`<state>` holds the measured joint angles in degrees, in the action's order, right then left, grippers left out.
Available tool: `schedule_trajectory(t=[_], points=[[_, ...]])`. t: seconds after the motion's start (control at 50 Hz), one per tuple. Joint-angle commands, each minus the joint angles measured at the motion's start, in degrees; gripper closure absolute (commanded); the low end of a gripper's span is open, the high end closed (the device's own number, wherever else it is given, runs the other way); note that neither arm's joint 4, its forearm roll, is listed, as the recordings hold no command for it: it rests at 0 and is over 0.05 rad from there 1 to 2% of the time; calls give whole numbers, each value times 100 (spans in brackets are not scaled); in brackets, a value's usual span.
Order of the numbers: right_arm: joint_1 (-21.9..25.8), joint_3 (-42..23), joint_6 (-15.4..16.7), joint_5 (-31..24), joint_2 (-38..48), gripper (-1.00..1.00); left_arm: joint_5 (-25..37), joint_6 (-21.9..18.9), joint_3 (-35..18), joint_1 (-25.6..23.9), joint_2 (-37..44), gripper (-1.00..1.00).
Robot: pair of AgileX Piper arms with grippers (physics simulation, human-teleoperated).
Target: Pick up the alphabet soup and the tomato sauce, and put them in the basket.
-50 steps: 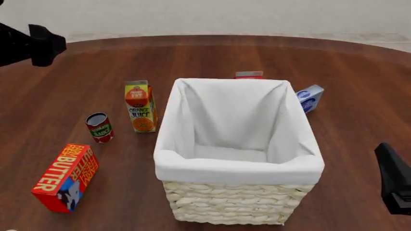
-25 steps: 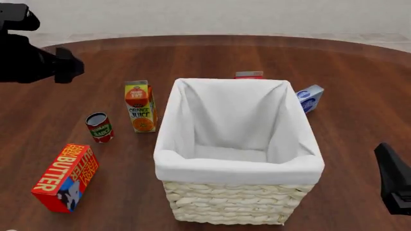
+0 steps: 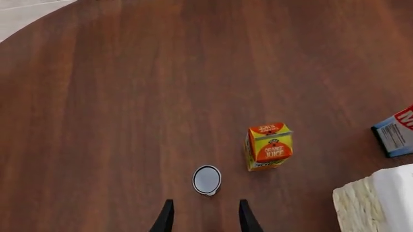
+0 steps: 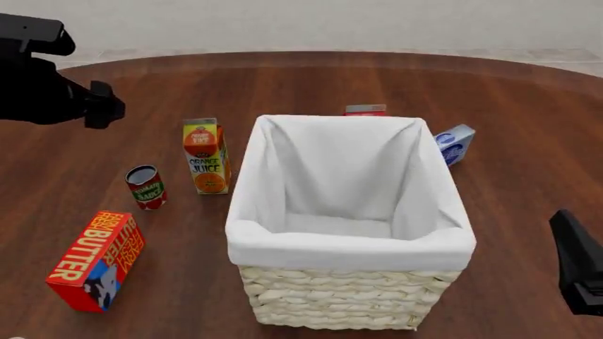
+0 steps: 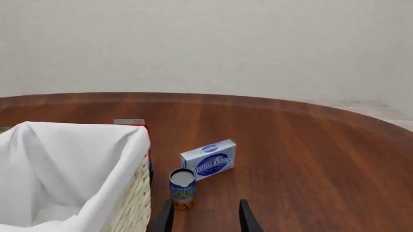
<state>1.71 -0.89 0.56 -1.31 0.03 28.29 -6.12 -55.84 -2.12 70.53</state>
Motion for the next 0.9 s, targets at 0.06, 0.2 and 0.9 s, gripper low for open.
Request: schedule_trajectory(t=[0.06,0.2,0.9], points=[[-9,-1,-1,-2,-1,-100,50,-250,-193,76,347,-100],[-11,6,7,-2,0,-100,-91,-164,-66,20,451,-100],[-2,7,20,-6,0,-100,-918,134,173,55,1044,-100]])
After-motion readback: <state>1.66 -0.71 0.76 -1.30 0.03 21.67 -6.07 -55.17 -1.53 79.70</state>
